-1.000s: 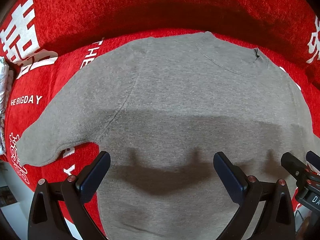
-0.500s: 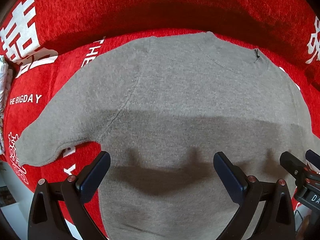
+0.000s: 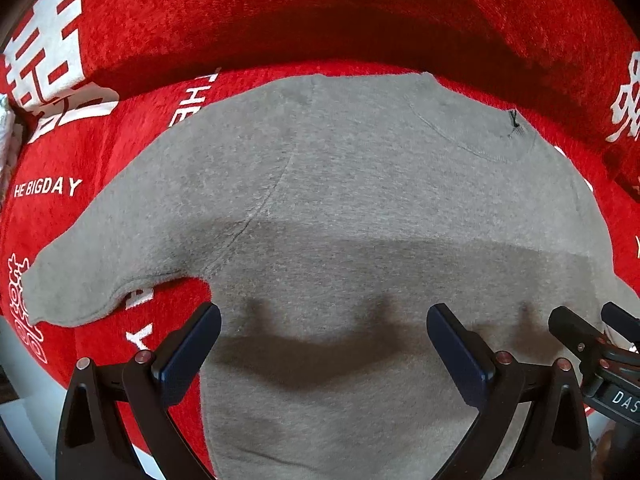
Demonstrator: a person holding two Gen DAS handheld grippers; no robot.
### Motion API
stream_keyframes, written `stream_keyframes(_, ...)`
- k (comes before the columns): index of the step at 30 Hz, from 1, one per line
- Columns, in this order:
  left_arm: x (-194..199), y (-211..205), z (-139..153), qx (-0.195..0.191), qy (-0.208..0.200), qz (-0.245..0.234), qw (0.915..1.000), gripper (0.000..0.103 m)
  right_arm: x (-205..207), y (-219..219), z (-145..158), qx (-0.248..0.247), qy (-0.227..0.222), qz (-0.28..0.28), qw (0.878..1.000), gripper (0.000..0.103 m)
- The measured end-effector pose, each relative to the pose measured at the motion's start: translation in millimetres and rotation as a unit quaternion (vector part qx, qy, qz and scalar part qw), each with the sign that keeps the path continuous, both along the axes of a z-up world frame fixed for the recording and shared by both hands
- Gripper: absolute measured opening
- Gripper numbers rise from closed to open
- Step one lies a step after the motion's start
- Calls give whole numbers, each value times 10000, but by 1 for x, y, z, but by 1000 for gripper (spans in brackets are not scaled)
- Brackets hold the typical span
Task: Fold small clothes
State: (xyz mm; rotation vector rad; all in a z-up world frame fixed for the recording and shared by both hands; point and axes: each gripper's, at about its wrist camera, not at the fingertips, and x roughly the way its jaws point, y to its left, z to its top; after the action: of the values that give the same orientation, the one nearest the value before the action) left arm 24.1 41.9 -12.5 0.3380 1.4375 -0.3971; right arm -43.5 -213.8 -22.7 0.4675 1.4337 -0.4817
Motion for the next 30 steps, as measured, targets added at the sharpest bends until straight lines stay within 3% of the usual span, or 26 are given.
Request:
stream_keyframes(9, 11, 38, -3, -381, 140, 379, 9985, 103, 16, 30, 2, 440, -406, 192, 9980, 103)
stream_keyframes(15, 23, 102, -8, -807, 259, 982, 9916, 103, 35, 79, 1, 639, -450, 664, 9947, 103)
stream_keyframes(21, 40, 209, -16, -1043, 66, 2053, 9731, 103, 50, 135, -9, 851, -380, 1173, 9887, 103)
stream_keyframes(26, 55, 297, -40, -1104, -11, 2958, 9488, 103, 59, 172, -18, 961, -308, 1426, 9846, 103)
stream_keyframes(30, 67, 333, -62, -1795, 209, 3397, 9230, 103, 63, 188, -21, 990, -262, 1532, 9829, 103)
